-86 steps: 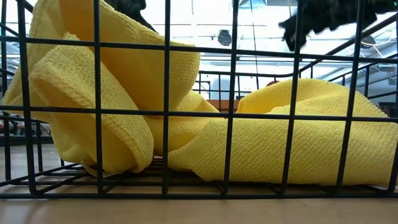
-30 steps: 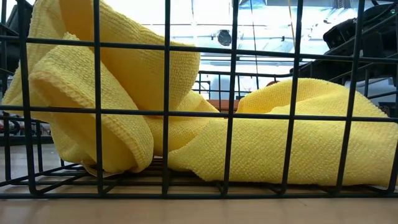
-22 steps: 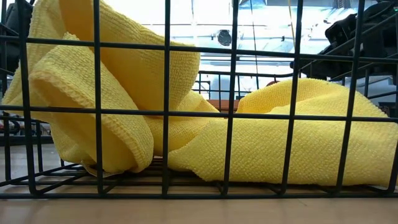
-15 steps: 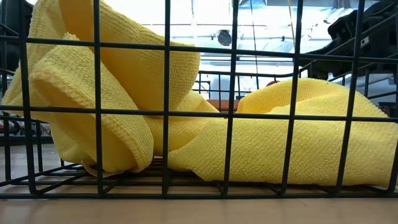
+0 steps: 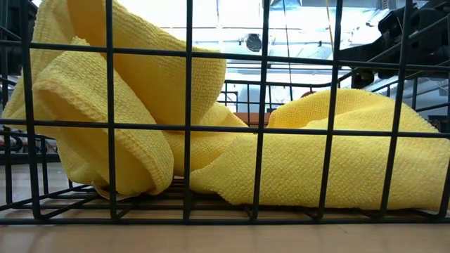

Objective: Sort microfiber towel by color & place in baskets
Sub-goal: Return to Home Position

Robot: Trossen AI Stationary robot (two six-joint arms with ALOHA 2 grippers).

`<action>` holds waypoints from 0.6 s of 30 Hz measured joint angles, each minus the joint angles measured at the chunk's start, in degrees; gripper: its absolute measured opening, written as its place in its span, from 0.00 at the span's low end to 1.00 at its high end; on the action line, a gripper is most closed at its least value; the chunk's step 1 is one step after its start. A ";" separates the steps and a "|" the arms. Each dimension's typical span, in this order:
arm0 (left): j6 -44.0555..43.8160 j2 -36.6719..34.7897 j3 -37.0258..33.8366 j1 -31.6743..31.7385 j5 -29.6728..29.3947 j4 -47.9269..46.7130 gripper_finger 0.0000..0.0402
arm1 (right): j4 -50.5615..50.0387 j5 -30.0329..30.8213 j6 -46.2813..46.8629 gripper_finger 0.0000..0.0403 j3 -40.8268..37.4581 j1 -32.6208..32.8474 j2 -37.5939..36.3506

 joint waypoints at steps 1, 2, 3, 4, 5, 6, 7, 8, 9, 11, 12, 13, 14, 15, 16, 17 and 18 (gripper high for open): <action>0.00 -0.34 0.00 0.00 -0.04 0.00 0.00 | -1.05 0.14 0.00 0.00 0.00 0.00 -0.90; -0.04 -0.57 0.00 0.00 -0.11 0.00 0.00 | -2.53 0.39 0.03 0.00 0.00 0.00 -1.99; -0.21 -0.66 0.00 -0.01 -0.11 -0.01 0.00 | -4.23 0.90 0.14 0.00 0.00 0.00 -3.10; -0.45 -0.77 0.00 0.00 -0.12 -0.01 0.00 | -6.06 1.56 0.32 0.00 0.00 0.00 -4.33; -0.58 -0.81 -0.01 0.00 -0.16 -0.02 0.00 | -7.81 2.24 0.55 0.00 0.00 0.00 -5.65; -0.96 -0.78 -0.02 0.00 -0.22 -0.05 0.00 | -9.62 3.00 0.77 0.00 0.00 0.00 -6.97; -1.17 -0.76 -0.02 0.00 -0.35 -0.09 0.00 | -11.39 3.31 1.11 0.00 0.00 0.00 -8.40; -1.38 -0.76 -0.02 0.00 -0.47 -0.09 0.00 | -12.64 3.54 1.36 0.00 0.00 -0.02 -9.77; -1.42 -0.76 -0.02 0.00 -0.56 -0.11 0.00 | -13.50 3.54 1.64 0.00 0.00 -0.02 -11.06; -1.51 -0.76 -0.02 -0.01 -1.36 -0.16 0.00 | -15.30 3.99 2.36 0.00 0.00 -0.01 -13.57; -1.49 -0.76 -0.02 0.00 -1.45 -0.17 0.00 | -16.26 4.46 2.65 0.00 0.01 0.02 -14.85; -1.49 -0.76 -0.02 0.00 -1.47 -0.20 0.00 | -17.39 4.66 2.69 0.00 0.02 0.02 -16.03; -1.49 -0.76 -0.02 0.00 -1.49 -0.20 0.00 | -18.51 4.66 2.69 0.00 0.02 0.00 -17.12; -1.49 -0.76 -0.02 0.00 -1.51 -0.22 0.00 | -19.58 4.59 2.72 0.00 0.02 0.02 -18.27; -1.51 -0.76 -0.02 0.00 -1.51 -0.24 0.00 | -20.42 4.26 2.83 0.00 0.02 0.02 -19.38; -1.51 -0.76 -0.02 0.00 -1.53 -0.25 0.00 | -21.23 3.44 2.80 0.00 0.02 0.02 -20.45; -1.50 -0.76 -0.02 0.00 -1.55 -0.26 0.00 | -22.47 2.30 2.69 0.00 0.02 0.02 -21.56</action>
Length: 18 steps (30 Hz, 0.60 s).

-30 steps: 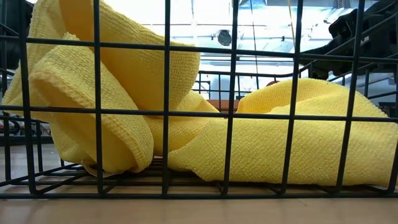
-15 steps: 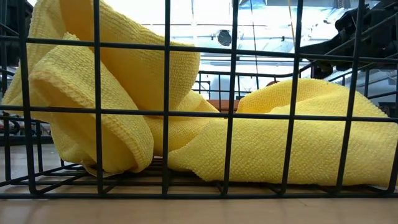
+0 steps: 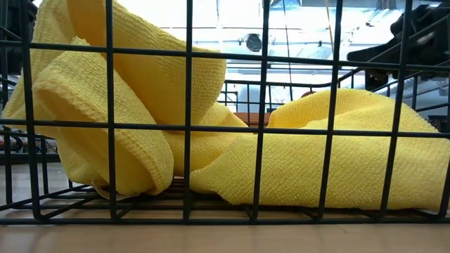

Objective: Sort microfiber towel by color & place in baskets
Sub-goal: Return to Home Position

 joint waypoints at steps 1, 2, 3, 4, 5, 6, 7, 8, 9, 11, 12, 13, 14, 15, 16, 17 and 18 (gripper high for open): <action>0.01 0.00 0.00 0.00 -0.03 -0.02 0.00 | -1.27 -1.17 -0.06 0.00 0.00 0.00 -1.09; 0.01 0.00 0.00 0.00 -0.03 -0.03 0.00 | -2.79 -2.17 -0.02 0.00 0.00 0.00 -2.11; 0.01 0.00 0.00 0.00 -0.03 -0.04 0.00 | -4.44 -2.76 0.19 0.00 0.00 0.00 -3.12; 0.01 0.00 0.00 0.00 -0.03 -0.07 0.00 | -5.56 -2.86 0.41 0.00 0.00 0.01 -4.19; 0.01 0.00 0.00 0.00 -0.03 -0.09 0.00 | -6.63 -2.73 0.70 0.00 0.00 0.02 -5.25; 0.01 0.00 0.00 0.00 -0.03 -0.09 0.00 | -7.44 -2.69 0.83 0.00 0.00 0.02 -6.29; 0.01 0.00 0.00 0.00 -0.03 -0.11 0.00 | -7.88 -2.67 0.86 0.00 0.00 0.00 -7.27; -0.02 0.00 0.00 0.00 -0.03 -0.11 0.00 | -8.09 -2.64 0.86 0.00 0.00 0.00 -7.71; 0.00 0.00 -0.02 -0.01 -0.03 -0.12 0.00 | -7.68 -2.67 0.83 0.00 0.04 0.02 -7.66; 0.01 0.00 -0.02 -0.04 -0.03 -0.15 0.00 | -7.86 -2.44 0.78 0.00 0.02 0.02 -7.62; 0.03 0.00 -0.02 -0.14 -0.01 -0.16 0.00 | -8.06 -2.25 0.68 0.00 0.02 0.02 -7.62; 0.04 0.00 -0.02 -0.37 -0.02 -0.17 0.00 | -8.37 -2.16 0.66 0.00 0.02 0.02 -7.62; 0.11 0.00 -0.02 -0.57 -0.01 -0.17 0.00 | -8.43 -2.17 0.66 0.00 0.02 0.02 -7.62; 0.09 0.00 -0.02 -0.77 -0.03 -0.18 0.00 | -8.43 -2.34 0.66 0.00 0.02 0.02 -7.62; 0.08 0.00 -0.02 -0.99 -0.03 -0.20 0.00 | -8.35 -2.78 0.64 0.00 0.02 0.02 -7.62; 0.05 -0.05 -0.02 -1.21 -0.03 -0.20 0.00 | -8.36 -3.39 0.44 0.00 0.02 0.02 -7.62; 0.01 -0.19 -0.02 -1.38 -0.03 -0.22 0.00 | -8.37 -4.11 0.33 0.00 0.02 0.02 -7.62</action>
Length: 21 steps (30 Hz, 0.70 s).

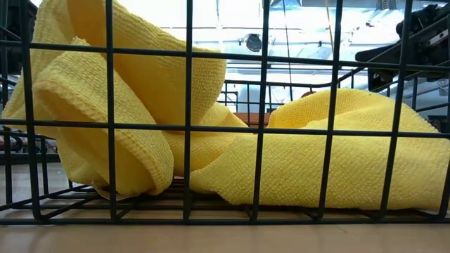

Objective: Sort microfiber towel by color & place in baskets
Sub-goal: Return to Home Position

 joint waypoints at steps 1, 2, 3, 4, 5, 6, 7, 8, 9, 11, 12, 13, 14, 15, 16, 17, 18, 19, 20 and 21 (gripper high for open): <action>-0.02 -0.01 0.00 -0.22 0.00 0.01 0.00 | 0.08 -0.83 -0.09 0.00 0.00 0.00 0.00; -0.01 -0.01 0.00 -0.50 0.00 -0.02 0.00 | 0.48 -1.62 -0.10 0.00 0.00 0.00 0.00; 0.02 -0.01 0.00 -0.65 0.00 -0.02 0.00 | 0.97 -2.16 -0.12 0.00 0.00 0.00 -0.01; 0.13 -0.01 0.00 -0.86 -0.01 -0.02 0.00 | 1.30 -2.36 -0.13 0.00 0.00 0.00 -0.03; 0.37 -0.01 0.00 -0.92 -0.02 -0.04 0.00 | 1.35 -2.34 -0.13 0.00 0.00 0.00 -0.04; 0.58 -0.01 0.00 -0.92 -0.03 -0.04 0.00 | 1.22 -1.91 -0.16 0.00 0.00 0.00 -0.03; 0.61 -0.01 0.00 -0.92 -0.07 -0.04 0.00 | 0.96 -1.15 -0.29 0.00 0.00 0.00 -0.02; 0.59 -0.01 0.00 -0.92 -0.04 -0.06 0.00 | 0.71 -0.71 -0.68 0.00 0.00 0.00 -0.02; 0.54 -0.01 0.00 -0.92 -0.05 -0.07 0.00 | 0.40 -0.63 -1.26 0.00 0.00 -0.04 -0.02; 0.11 -0.01 0.00 -0.92 -0.01 -0.07 0.00 | -0.26 -0.96 -2.07 0.00 0.00 -0.02 -0.02; -0.03 -0.01 0.00 -1.01 0.07 -0.04 0.00 | -0.55 -1.15 -2.20 0.00 0.00 -0.02 -0.02; -0.09 -0.01 0.00 -1.33 0.15 -0.02 0.00 | -0.73 -1.17 -2.26 0.00 0.00 -0.02 -0.02; -0.56 -0.01 0.00 -1.74 0.24 -0.02 0.00 | -0.79 -1.19 -2.17 0.00 0.00 -0.02 -0.02; -1.12 -0.01 0.00 -2.25 0.25 -0.02 0.00 | -0.77 -1.20 -1.91 0.00 0.00 -0.02 -0.02; -1.44 -0.01 0.00 -2.86 0.26 -0.02 0.00 | -0.76 -1.24 -1.65 0.00 0.00 0.00 -0.02; -1.53 -0.01 0.00 -3.66 0.32 0.00 0.00 | -0.74 -1.30 -1.46 0.00 0.00 0.00 -0.02; -1.54 -0.01 0.00 -4.61 0.56 0.00 0.00 | -0.74 -1.33 -1.41 0.00 0.00 0.00 -0.02; -1.55 -0.01 0.00 -5.67 0.59 0.00 0.00 | -0.75 -1.33 -1.37 0.00 0.00 0.00 -0.02; -1.55 -0.01 0.00 -6.64 0.55 0.00 0.00 | -0.85 -1.33 -1.33 0.00 0.00 0.00 -0.02; -1.55 -0.01 0.00 -7.64 0.29 0.00 0.00 | -0.96 -1.50 -1.31 0.00 0.00 0.00 -0.02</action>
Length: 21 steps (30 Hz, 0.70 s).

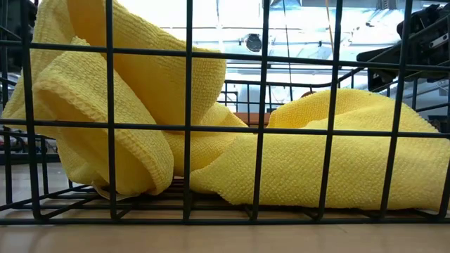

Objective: Sort microfiber towel by color & place in baskets
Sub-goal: Return to Home Position

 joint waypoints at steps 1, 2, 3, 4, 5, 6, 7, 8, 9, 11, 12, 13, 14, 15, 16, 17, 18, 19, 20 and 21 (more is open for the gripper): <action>0.02 0.00 0.00 -0.88 -0.46 0.02 0.00 | -0.06 -0.06 -0.10 0.00 0.00 0.00 0.00; 0.04 0.00 0.00 -1.69 -0.97 0.07 0.00 | -0.07 -0.05 -0.39 0.00 0.00 0.00 0.00; 0.04 0.04 -0.02 -2.38 -1.59 0.14 0.00 | 0.09 0.00 -0.79 0.00 0.00 0.00 0.00; 0.04 0.04 -0.02 -2.97 -1.92 0.19 0.00 | 0.43 0.04 -1.36 0.00 0.00 0.00 0.00; 0.22 0.06 -0.02 -3.43 -2.08 0.22 0.00 | 0.84 0.04 -1.86 0.00 0.00 0.00 0.00; 0.64 0.11 -0.02 -3.78 -2.21 0.23 0.00 | 1.31 0.13 -2.49 0.00 0.00 0.00 0.00; 1.44 0.17 -0.02 -4.04 -2.37 0.25 0.00 | 1.68 0.23 -3.16 0.00 0.00 0.00 0.00; 1.88 0.17 -0.02 -4.13 -2.89 0.35 0.00 | 1.97 0.24 -3.70 0.00 -0.02 0.00 0.00; 2.40 0.17 -0.02 -4.11 -3.65 0.50 0.00 | 2.22 0.25 -4.17 0.00 -0.02 0.00 0.00; 3.44 0.17 -0.02 -4.09 -5.24 0.74 0.00 | 2.23 0.26 -4.74 0.00 -0.02 0.00 0.00; 3.66 0.17 -0.02 -4.09 -5.72 0.79 0.00 | 2.08 0.26 -4.92 0.00 -0.02 0.00 0.02; 4.19 0.17 -0.02 -4.09 -5.75 0.79 0.00 | 1.92 0.28 -5.04 0.00 -0.02 0.00 0.02; 4.52 0.17 -0.02 -4.09 -5.69 0.79 0.00 | 1.71 0.26 -5.11 0.00 -0.02 0.00 0.04; 4.56 0.17 -0.02 -4.09 -5.49 0.77 0.01 | 1.32 0.27 -5.11 0.00 -0.02 0.00 0.03; 4.58 0.17 -0.02 -4.09 -5.21 0.75 0.01 | 0.81 0.27 -5.11 0.00 -0.02 0.00 0.04; 4.59 0.17 -0.02 -4.09 -4.91 0.73 0.02 | 0.01 0.28 -5.11 0.00 -0.02 0.00 0.04; 4.58 0.17 -0.02 -4.09 -4.79 0.72 0.03 | -0.85 0.28 -5.07 0.00 -0.02 0.00 0.04; 4.58 0.17 -0.02 -4.09 -4.75 0.72 0.03 | -1.42 0.41 -4.70 0.00 -0.02 0.00 0.07; 4.58 0.18 -0.02 -4.09 -4.75 0.72 0.03 | -1.42 0.70 -3.90 0.00 -0.02 0.00 0.07; 4.58 0.20 -0.02 -4.09 -4.75 0.70 0.04 | -1.42 0.77 -3.18 0.00 -0.02 0.00 0.04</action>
